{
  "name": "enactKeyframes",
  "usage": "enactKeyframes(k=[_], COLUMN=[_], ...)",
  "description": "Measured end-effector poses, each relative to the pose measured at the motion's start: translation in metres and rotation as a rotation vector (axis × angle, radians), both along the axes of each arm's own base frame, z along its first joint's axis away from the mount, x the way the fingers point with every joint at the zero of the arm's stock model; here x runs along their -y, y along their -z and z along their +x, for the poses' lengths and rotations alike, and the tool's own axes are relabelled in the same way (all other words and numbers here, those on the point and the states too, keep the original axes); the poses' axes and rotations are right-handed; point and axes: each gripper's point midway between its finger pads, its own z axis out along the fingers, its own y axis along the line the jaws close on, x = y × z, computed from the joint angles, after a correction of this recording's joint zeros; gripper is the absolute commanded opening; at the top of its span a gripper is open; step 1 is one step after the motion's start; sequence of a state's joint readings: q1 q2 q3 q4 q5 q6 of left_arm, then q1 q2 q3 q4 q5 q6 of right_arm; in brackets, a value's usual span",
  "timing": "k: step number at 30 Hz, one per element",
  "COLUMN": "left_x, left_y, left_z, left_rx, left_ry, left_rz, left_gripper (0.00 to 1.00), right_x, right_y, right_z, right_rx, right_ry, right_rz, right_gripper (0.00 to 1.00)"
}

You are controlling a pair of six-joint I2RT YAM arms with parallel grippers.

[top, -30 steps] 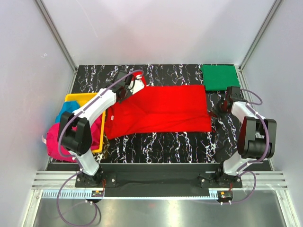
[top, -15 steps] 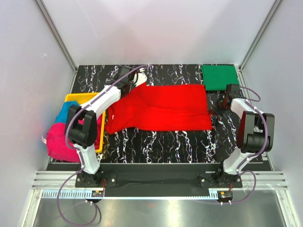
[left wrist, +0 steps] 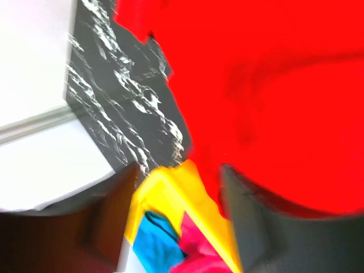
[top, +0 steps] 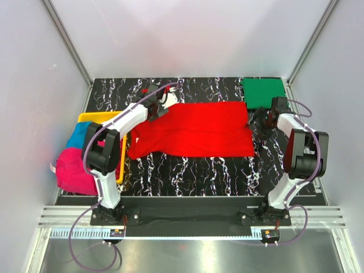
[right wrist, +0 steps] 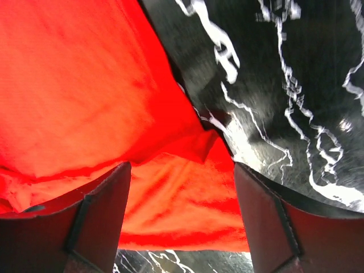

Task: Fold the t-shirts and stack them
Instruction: Fold the tshirt

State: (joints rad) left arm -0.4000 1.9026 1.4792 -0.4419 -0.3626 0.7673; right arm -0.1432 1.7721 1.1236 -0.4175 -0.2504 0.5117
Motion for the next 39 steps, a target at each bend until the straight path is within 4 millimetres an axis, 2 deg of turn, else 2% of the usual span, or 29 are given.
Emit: enactKeyframes(k=[2,5,8,10,13,15,17,21,24,26,30,34,39], left_x=[-0.003,-0.008,-0.019,-0.025,-0.034,-0.034,-0.031,-0.022,-0.024,-0.024,-0.023,-0.021,-0.021], left_y=[0.005,0.005,-0.004,-0.015,-0.02,-0.013,0.002,0.034,0.048,0.056,0.066,0.071,0.07], left_z=[-0.007,-0.019,-0.041,-0.059,-0.098,-0.131,-0.161,-0.196,-0.203,-0.205,-0.203,-0.201,-0.2], left_rx=[-0.032,-0.063,-0.109,-0.12,-0.152,-0.203,-0.26,-0.382,-0.412,-0.414,-0.404,-0.398,-0.383], left_ry=[-0.017,-0.069,-0.142,-0.175,-0.189,-0.173,-0.136,-0.085,-0.089,-0.091,-0.093,-0.099,-0.104], left_rz=[0.002,-0.025,-0.083,-0.14,-0.208,-0.221,-0.213,-0.192,-0.183,-0.181,-0.179,-0.19,-0.203], left_gripper=[0.98,0.99,0.9,0.86,0.86,0.88,0.9,0.91,0.92,0.92,0.92,0.92,0.93], right_x=[0.005,0.012,0.016,0.015,0.012,0.009,0.007,0.004,0.0,-0.005,-0.018,-0.023,-0.025], right_y=[-0.008,-0.019,-0.033,-0.035,-0.02,-0.005,0.007,0.018,0.027,0.027,0.029,0.032,0.034], right_z=[0.005,0.0,-0.017,-0.033,-0.06,-0.077,-0.092,-0.103,-0.111,-0.109,-0.099,-0.098,-0.099], right_rx=[0.018,0.026,0.046,0.042,-0.01,-0.067,-0.119,-0.152,-0.172,-0.163,-0.144,-0.126,-0.12], right_ry=[0.0,0.012,0.03,0.038,0.045,0.049,0.053,0.075,0.088,0.079,0.041,0.033,0.033], right_rz=[-0.027,-0.074,-0.11,-0.116,-0.111,-0.1,-0.09,-0.074,-0.06,-0.053,-0.033,-0.015,-0.003], right_gripper=[0.82,0.78,0.72,0.7,0.66,0.65,0.65,0.65,0.64,0.62,0.48,0.24,0.07])
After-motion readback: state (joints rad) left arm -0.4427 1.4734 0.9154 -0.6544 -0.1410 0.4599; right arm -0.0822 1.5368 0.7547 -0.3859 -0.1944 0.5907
